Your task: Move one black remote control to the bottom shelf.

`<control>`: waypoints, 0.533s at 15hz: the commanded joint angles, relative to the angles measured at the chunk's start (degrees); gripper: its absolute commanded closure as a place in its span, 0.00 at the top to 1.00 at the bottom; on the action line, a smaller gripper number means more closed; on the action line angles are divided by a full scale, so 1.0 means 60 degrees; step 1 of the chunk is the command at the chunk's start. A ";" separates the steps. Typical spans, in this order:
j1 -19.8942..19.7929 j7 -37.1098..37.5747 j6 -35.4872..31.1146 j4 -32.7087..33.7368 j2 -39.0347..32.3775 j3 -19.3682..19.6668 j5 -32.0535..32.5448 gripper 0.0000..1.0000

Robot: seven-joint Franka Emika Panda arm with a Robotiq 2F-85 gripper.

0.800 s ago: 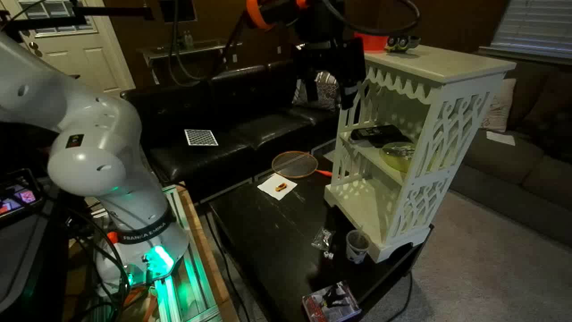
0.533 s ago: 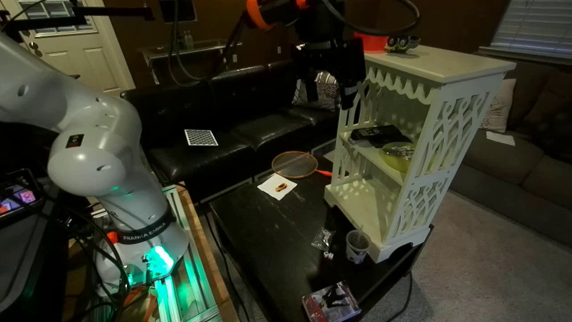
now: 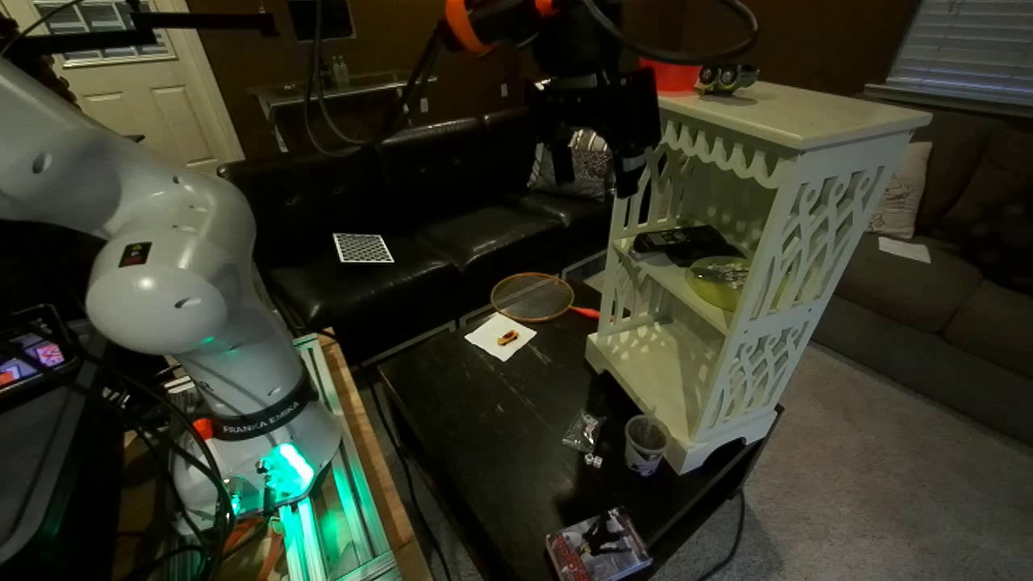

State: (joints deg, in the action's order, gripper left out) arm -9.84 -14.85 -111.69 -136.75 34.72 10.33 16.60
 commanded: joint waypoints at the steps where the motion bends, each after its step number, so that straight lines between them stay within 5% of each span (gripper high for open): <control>1: 0.0199 0.0125 -0.0113 0.0011 -0.0114 0.0037 -0.0202 1.00; 8: 0.1624 0.0078 -0.0591 0.0172 -0.0962 -0.0348 -0.2496 1.00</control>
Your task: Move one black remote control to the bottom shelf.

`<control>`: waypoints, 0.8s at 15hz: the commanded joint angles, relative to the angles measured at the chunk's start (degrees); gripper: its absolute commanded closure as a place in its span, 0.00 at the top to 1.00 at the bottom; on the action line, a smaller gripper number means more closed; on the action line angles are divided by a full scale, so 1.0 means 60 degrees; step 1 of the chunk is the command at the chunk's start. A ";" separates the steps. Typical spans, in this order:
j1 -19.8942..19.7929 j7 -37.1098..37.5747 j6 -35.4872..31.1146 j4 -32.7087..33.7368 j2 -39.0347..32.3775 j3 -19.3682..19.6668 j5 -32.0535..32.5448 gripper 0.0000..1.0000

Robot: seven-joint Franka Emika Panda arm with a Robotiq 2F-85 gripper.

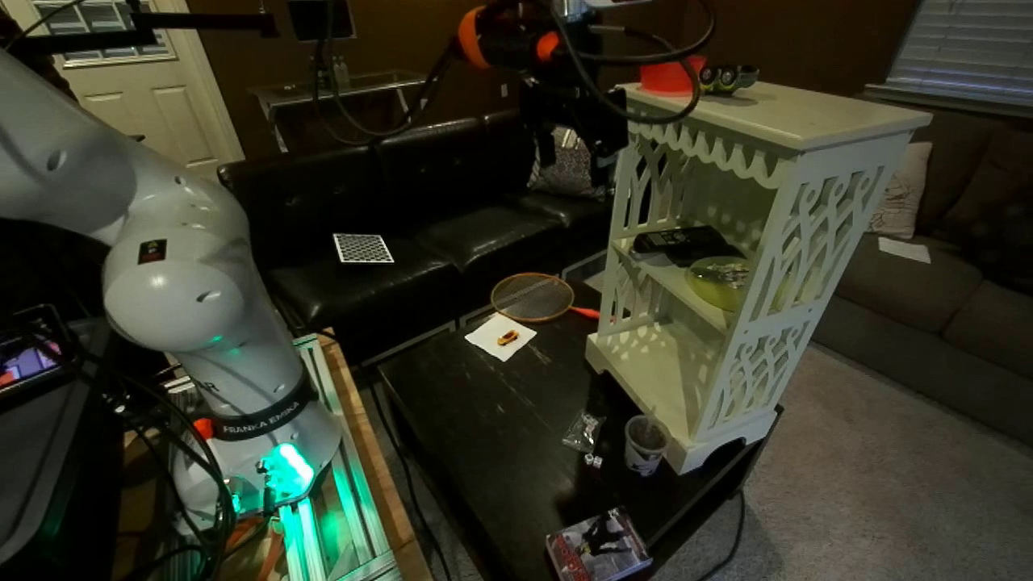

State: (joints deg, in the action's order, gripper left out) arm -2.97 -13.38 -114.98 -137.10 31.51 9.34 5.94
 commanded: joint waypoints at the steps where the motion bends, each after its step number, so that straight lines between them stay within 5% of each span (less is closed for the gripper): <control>1: 0.0558 -0.0277 0.0011 0.0389 -0.0510 -0.0237 -0.0742 1.00; 7: 0.0264 0.0892 -0.0557 0.0155 -0.0897 -0.0554 -0.0431 1.00; 12: 0.0319 0.2401 -0.3080 -0.1463 -0.1419 -0.0806 -0.1186 1.00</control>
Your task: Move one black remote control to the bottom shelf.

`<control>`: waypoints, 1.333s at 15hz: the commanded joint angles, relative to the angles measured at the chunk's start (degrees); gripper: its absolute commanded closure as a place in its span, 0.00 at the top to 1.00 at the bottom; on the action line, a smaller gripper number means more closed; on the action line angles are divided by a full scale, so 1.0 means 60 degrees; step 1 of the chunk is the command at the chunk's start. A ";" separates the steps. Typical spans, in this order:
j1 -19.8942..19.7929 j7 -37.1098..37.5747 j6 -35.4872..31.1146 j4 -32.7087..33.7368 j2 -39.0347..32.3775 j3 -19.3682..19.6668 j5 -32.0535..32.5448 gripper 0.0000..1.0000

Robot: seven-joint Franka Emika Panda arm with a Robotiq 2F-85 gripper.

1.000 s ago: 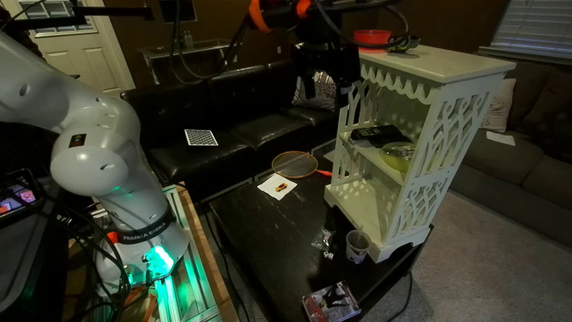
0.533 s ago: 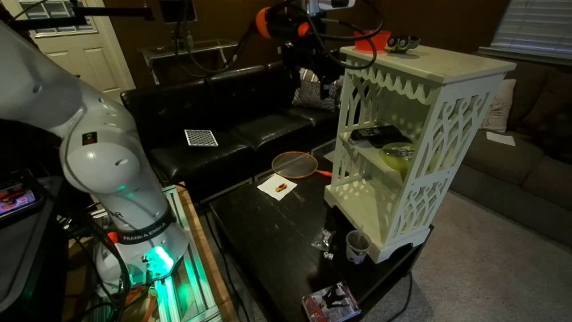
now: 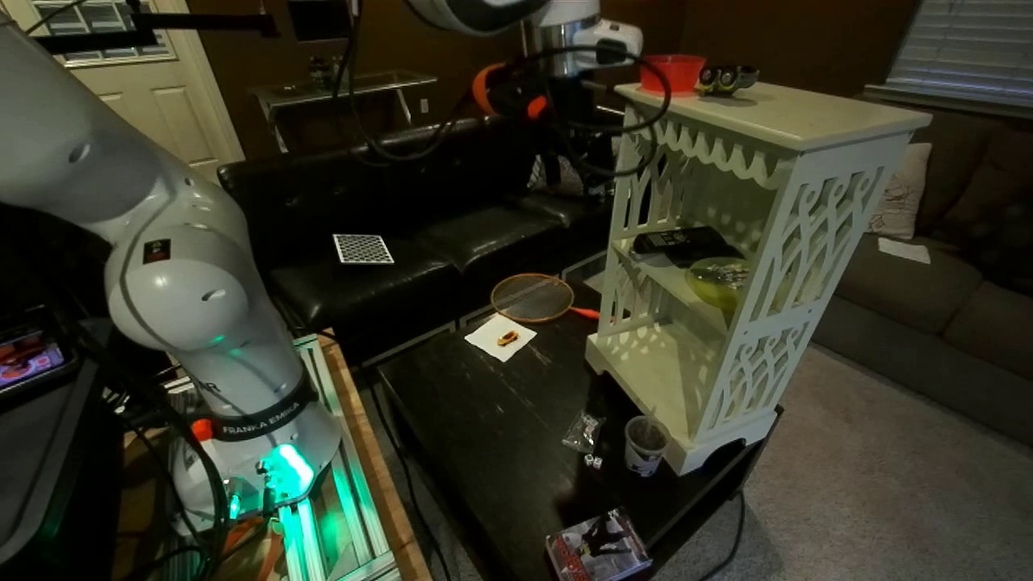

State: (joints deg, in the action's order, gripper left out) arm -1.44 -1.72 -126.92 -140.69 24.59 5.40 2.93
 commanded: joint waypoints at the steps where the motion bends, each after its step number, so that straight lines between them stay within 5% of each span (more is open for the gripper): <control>1: 0.0219 0.0190 -0.1251 -0.1135 -0.0521 -0.0115 -0.0942 1.00; 3: 0.0544 -0.0710 -0.0854 -0.1277 -0.0856 0.0109 -0.1650 1.00; 4: 0.0174 -0.0093 -0.0880 -0.1132 -0.0677 -0.0178 -0.1041 1.00; 7: 0.0318 -0.0454 -0.0881 -0.1278 -0.0951 -0.0137 -0.1387 1.00; 15: 0.1195 -0.0350 -0.6907 -0.2411 -0.2282 -0.0080 -0.4470 1.00; 16: 0.1531 -0.0626 -0.7139 -0.2394 -0.2668 -0.0003 -0.4918 1.00; 17: 0.1053 -0.0416 -0.6372 -0.2375 -0.2099 -0.0040 -0.4145 1.00; 20: 0.1145 -0.0415 -0.6544 -0.2381 -0.2324 -0.0055 -0.4220 1.00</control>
State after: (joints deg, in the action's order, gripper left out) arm 5.42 -4.21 -166.18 -154.98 10.66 5.08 -22.39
